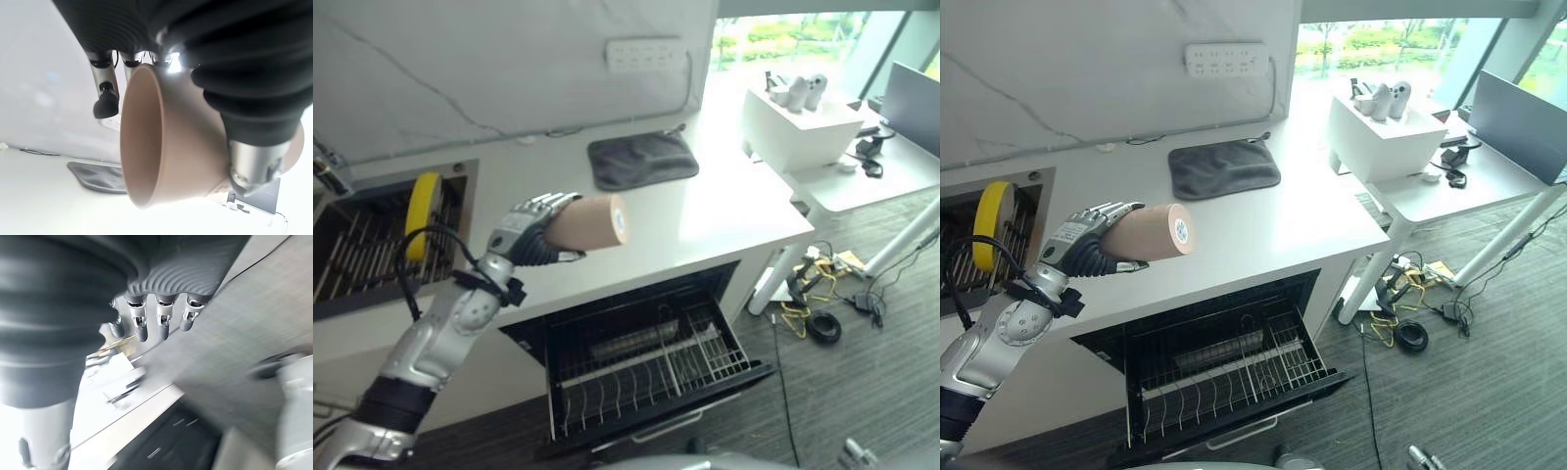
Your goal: Place the dishes in the dishwasher.
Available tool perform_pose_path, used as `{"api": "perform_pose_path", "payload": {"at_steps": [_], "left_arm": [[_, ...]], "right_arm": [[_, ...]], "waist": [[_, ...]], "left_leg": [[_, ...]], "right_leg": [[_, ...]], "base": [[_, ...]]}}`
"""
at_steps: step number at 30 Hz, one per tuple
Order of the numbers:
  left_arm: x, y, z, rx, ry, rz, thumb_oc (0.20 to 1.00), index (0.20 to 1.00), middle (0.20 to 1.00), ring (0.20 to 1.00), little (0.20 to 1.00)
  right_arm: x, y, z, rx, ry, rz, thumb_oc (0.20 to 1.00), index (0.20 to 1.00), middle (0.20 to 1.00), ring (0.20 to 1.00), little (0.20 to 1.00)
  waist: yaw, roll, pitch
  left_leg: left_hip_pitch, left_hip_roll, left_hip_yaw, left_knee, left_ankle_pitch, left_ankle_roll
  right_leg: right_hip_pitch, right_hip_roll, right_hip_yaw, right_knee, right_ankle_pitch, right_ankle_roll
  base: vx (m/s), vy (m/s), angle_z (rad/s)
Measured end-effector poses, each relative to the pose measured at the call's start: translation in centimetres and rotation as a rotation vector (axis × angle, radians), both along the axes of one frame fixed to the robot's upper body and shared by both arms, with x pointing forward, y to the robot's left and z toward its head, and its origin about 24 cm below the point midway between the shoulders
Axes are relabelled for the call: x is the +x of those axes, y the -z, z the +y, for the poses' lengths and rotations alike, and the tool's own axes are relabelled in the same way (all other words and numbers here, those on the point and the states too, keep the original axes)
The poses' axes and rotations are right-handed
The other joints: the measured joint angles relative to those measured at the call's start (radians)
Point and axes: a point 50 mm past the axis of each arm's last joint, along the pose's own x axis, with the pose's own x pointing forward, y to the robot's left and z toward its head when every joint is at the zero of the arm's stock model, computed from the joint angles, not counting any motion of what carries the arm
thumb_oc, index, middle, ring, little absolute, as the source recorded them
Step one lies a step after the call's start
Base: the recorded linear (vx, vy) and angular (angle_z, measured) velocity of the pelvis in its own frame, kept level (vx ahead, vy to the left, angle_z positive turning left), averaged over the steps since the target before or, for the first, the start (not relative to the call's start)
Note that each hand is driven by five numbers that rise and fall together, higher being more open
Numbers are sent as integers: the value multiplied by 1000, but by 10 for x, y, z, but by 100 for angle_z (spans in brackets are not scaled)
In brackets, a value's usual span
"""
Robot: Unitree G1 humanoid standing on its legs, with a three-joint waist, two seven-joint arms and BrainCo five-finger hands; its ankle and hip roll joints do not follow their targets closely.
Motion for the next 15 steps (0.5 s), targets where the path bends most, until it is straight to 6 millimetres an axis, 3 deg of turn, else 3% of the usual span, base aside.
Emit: {"api": "perform_pose_path", "payload": {"at_steps": [3, 4, 5, 7, 9, 10, 15], "left_arm": [[-8, 10, 9, -124, -40, 41, 200, 200, 200, 200, 200], [-10, 19, 3, -283, -40, 61, 200, 200, 200, 200, 200], [-15, 40, -9, -539, -55, 101, 200, 200, 200, 200, 200], [-18, 54, -27, -685, -22, 155, 200, 200, 200, 200, 200], [-20, 63, -54, -867, 18, 167, 200, 200, 200, 200, 200], [-20, 62, -61, -895, 42, 160, 200, 200, 200, 200, 200], [-20, 53, -63, -1042, 40, 64, 200, 200, 200, 200, 200]], "right_arm": [[42, -47, 12, -38, -150, -316, 1000, 1000, 1000, 1000, 1000], [66, -75, 22, -75, -205, -490, 1000, 1000, 1000, 1000, 1000], [91, -114, 44, -121, -307, -704, 1000, 1000, 1000, 1000, 1000], [114, -144, 62, -148, -375, -891, 1000, 1000, 1000, 1000, 1000], [142, -172, 95, -136, -464, -1057, 1000, 1000, 1000, 1000, 1000], [147, -180, 114, -131, -532, -1107, 1000, 1000, 1000, 1000, 1000], [163, -186, 143, -68, -552, -1127, 1000, 1000, 1000, 1000, 1000]], "waist": [[-22, 5, -1], [-21, 10, -4], [-24, 29, -12], [-25, 35, -15], [-14, 48, -22], [-5, 54, -25], [25, 58, -26]], "left_leg": [[17, 2, 16, 0, -4, 1], [19, 0, 18, 0, -9, 2], [16, -7, 23, 0, -10, 6], [15, -13, 24, 2, -10, 8], [16, -22, 39, 6, -13, 15], [16, -22, 42, 6, -11, 17], [15, -22, 31, 6, -10, 18]], "right_leg": [[4, 0, 10, -1, -2, 3], [3, -1, 19, -6, -12, 15], [-7, -6, 30, -6, -10, 16], [-7, -12, 31, -5, -3, 23], [-13, -22, 43, 0, 7, 19], [-15, -22, 46, 0, 14, 17], [-9, -22, 33, 0, 13, 17]], "base": [[-34, 38, -12], [-38, 115, -21], [-37, 150, -16], [-26, 106, -7], [-37, 99, -13], [-45, 46, -13], [-33, 25, 6]]}}
